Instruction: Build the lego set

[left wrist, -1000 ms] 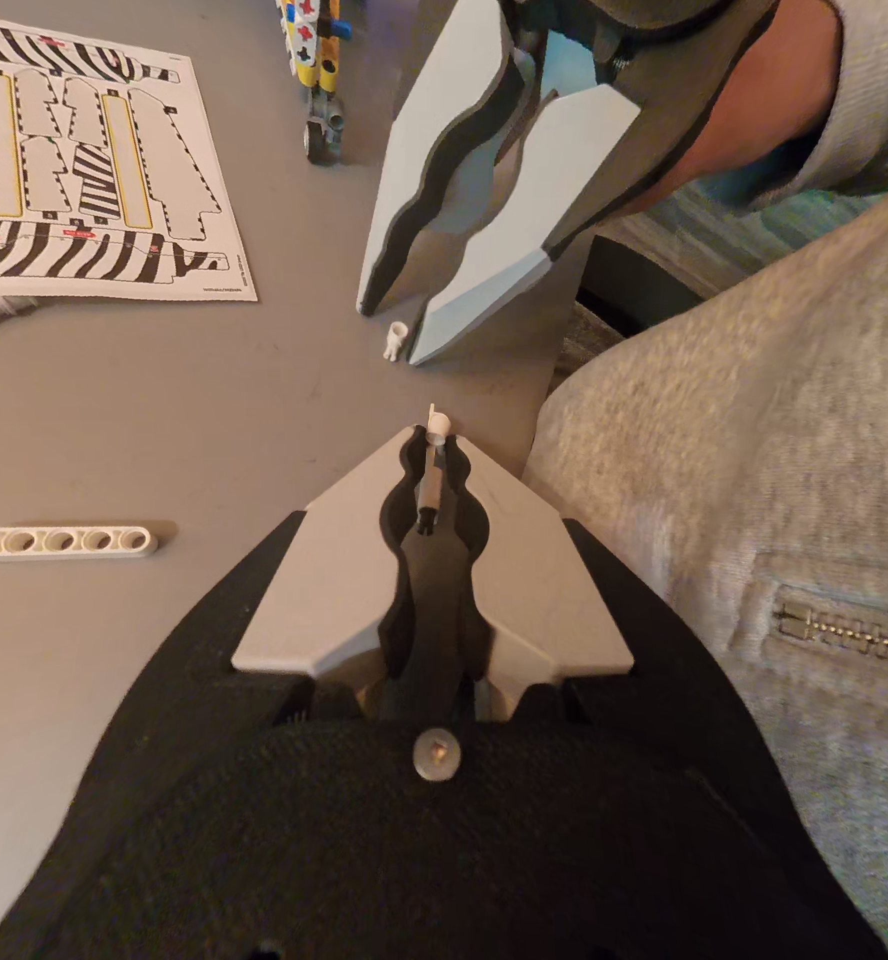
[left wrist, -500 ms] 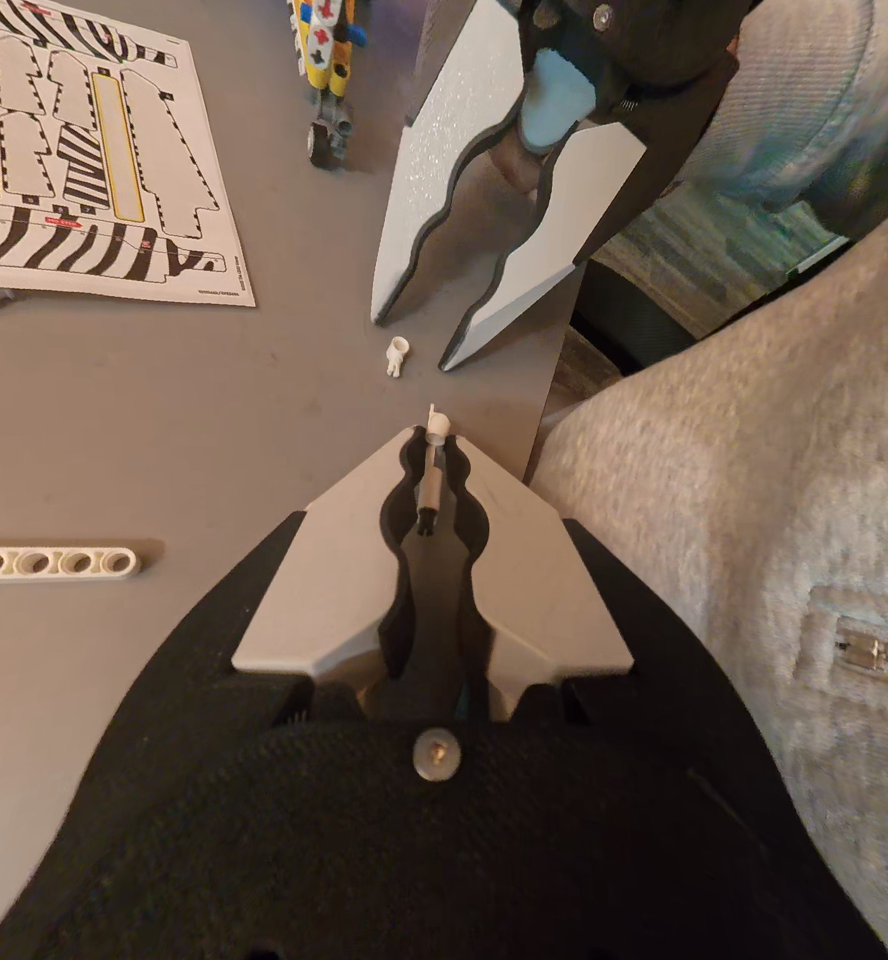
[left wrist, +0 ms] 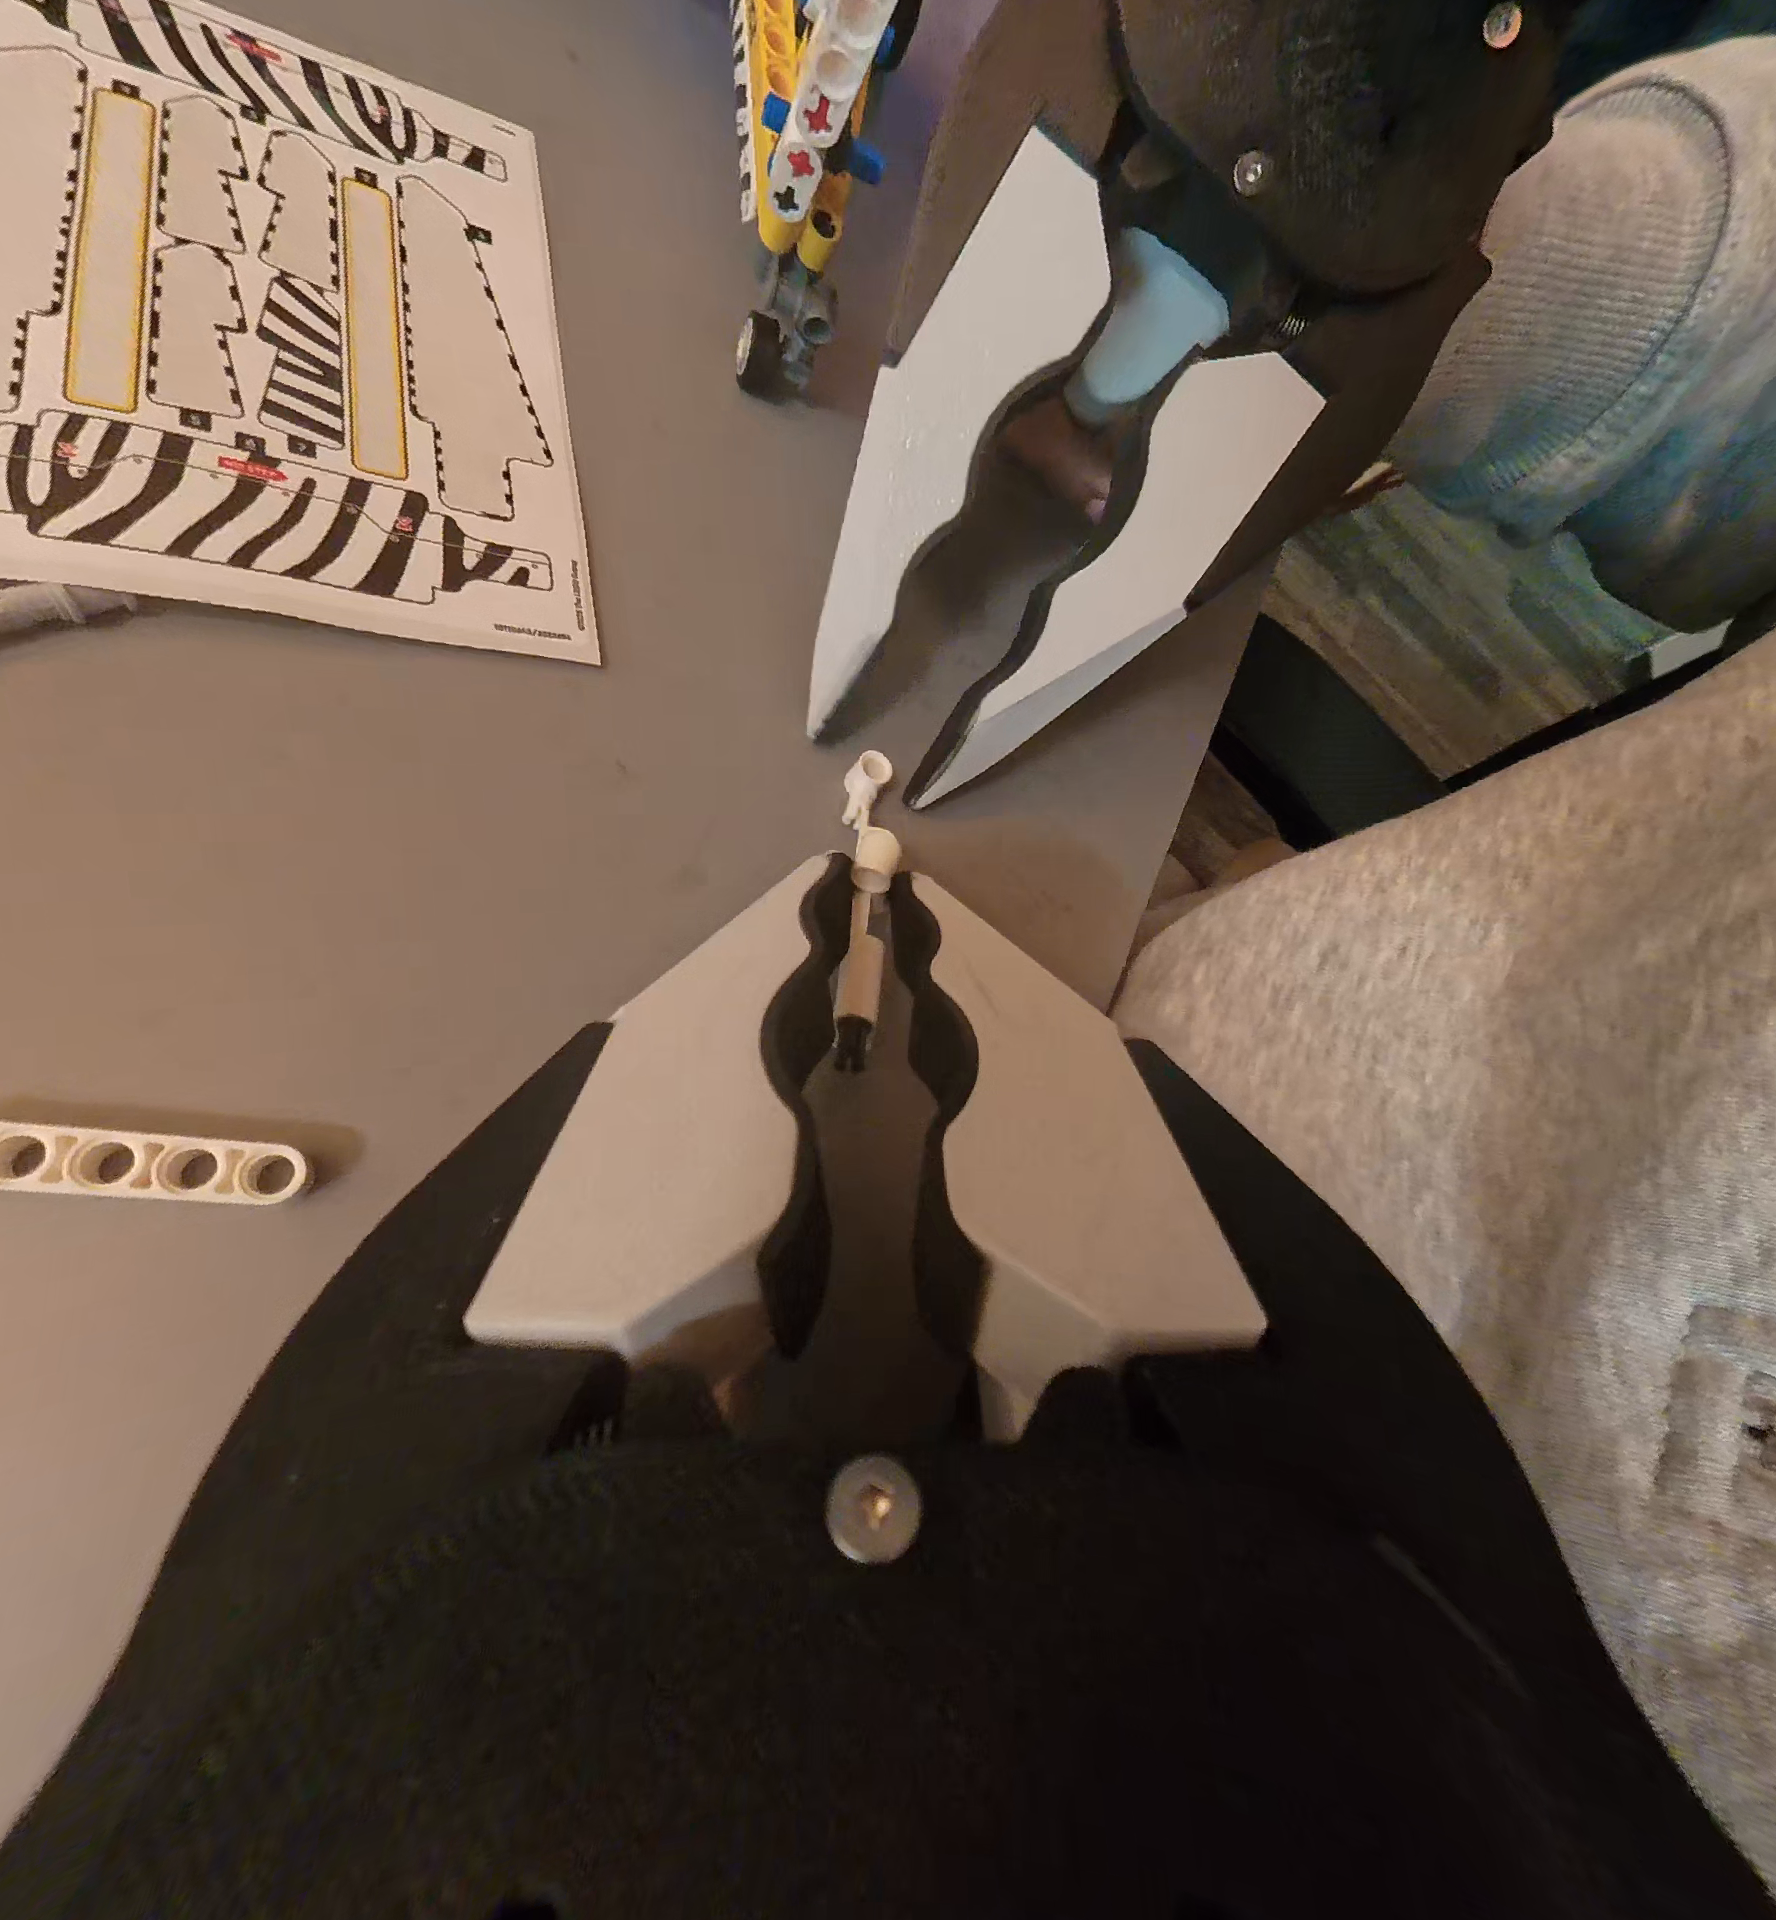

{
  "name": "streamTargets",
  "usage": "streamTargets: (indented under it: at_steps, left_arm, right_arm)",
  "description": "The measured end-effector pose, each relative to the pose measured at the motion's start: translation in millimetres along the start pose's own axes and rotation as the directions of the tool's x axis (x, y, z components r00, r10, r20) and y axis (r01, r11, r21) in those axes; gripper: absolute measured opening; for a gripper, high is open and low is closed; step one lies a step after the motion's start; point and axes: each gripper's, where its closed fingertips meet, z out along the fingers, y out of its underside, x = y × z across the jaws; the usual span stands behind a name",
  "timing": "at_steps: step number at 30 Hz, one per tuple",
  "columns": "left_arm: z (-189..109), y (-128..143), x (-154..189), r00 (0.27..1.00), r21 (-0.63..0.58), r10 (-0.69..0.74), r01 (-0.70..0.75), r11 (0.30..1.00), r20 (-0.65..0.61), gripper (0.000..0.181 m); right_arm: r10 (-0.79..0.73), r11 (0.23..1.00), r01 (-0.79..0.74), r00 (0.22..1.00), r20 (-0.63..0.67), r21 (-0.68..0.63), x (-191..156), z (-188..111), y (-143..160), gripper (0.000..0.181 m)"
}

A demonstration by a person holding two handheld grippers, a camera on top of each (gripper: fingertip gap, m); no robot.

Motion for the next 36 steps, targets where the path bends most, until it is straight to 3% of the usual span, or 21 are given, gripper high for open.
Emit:
streamTargets:
  at_steps: [5,20,36]
  left_arm:
    - [2,-1,0,1.0,-0.004,0.004,-0.004,1.0,0.007,0.008]
    - [2,-1,-1,1.0,0.002,0.0,0.0,1.0,0.014,0.008]
    - [2,0,1,1.0,-0.002,-0.002,0.002,1.0,0.0,0.008]
  right_arm:
    - [-0.015,1.0,0.015,1.0,0.026,-0.001,-3,3,-2,0.007]
    - [-0.041,0.998,0.042,0.999,-0.004,0.046,-8,0,-11,0.006]
    - [0.1,0.992,-0.1,0.995,0.002,0.075,-10,-1,-16,0.005]
